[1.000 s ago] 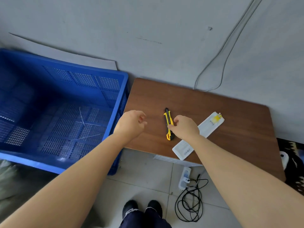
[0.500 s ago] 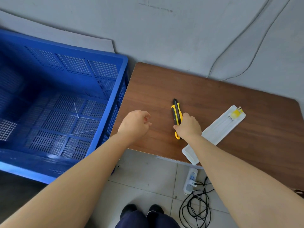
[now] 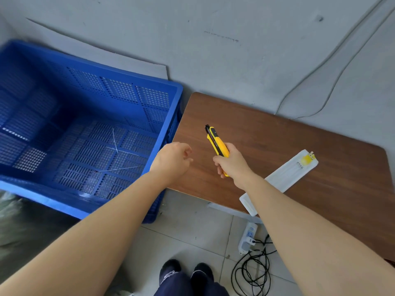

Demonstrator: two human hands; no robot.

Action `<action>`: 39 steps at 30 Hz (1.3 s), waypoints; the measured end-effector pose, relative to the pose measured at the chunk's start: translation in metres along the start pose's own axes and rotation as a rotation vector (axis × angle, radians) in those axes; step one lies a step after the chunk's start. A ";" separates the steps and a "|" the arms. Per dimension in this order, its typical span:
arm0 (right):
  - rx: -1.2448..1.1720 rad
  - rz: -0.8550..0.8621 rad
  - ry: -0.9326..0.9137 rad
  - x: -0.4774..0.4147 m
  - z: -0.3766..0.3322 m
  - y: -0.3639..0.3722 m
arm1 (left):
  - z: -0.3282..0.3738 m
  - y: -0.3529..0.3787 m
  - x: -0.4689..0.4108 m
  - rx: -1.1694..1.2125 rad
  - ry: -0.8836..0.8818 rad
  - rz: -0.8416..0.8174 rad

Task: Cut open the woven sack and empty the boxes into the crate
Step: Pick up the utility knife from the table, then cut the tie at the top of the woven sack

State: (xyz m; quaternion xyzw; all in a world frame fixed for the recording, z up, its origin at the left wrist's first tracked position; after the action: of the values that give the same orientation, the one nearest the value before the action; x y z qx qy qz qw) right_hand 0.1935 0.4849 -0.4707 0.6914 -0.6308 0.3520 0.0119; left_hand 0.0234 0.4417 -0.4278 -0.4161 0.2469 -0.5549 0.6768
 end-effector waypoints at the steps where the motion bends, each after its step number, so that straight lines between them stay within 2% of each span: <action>1: -0.036 -0.032 -0.003 0.008 -0.011 0.001 | 0.000 -0.011 0.003 0.000 -0.014 0.011; 8: -0.037 -0.127 -0.149 0.069 -0.085 0.013 | -0.003 -0.095 0.037 -0.024 -0.091 0.098; 11: -0.060 -0.147 -0.169 0.096 -0.112 0.020 | -0.010 -0.128 0.055 -0.041 -0.140 0.143; 15: -0.074 -0.266 -0.180 0.129 -0.141 0.035 | -0.020 -0.167 0.078 -0.058 -0.201 0.200; 24: -0.006 -0.535 -0.231 0.178 -0.183 0.081 | -0.054 -0.227 0.127 -0.086 -0.303 0.321; 32: 0.007 -0.582 -0.285 0.228 -0.208 0.135 | -0.102 -0.275 0.175 -0.109 -0.381 0.398; 39: -0.077 -0.820 -0.128 0.294 -0.214 0.199 | -0.162 -0.308 0.230 -0.119 -0.469 0.432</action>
State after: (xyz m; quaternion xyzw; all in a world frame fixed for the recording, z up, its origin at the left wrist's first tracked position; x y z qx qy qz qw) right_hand -0.0954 0.2891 -0.2471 0.9048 -0.3154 0.2507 0.1379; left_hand -0.2136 0.1631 -0.2264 -0.5094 0.1988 -0.2722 0.7918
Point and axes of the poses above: each hand's wrist, its own x-axis away from the middle knuckle, its own y-axis out of the palm, z = x × y, the point moved 4 cm from there along -x, towards the middle knuckle, and after that the axes turned 13 degrees about z, right-handed, at the moved point
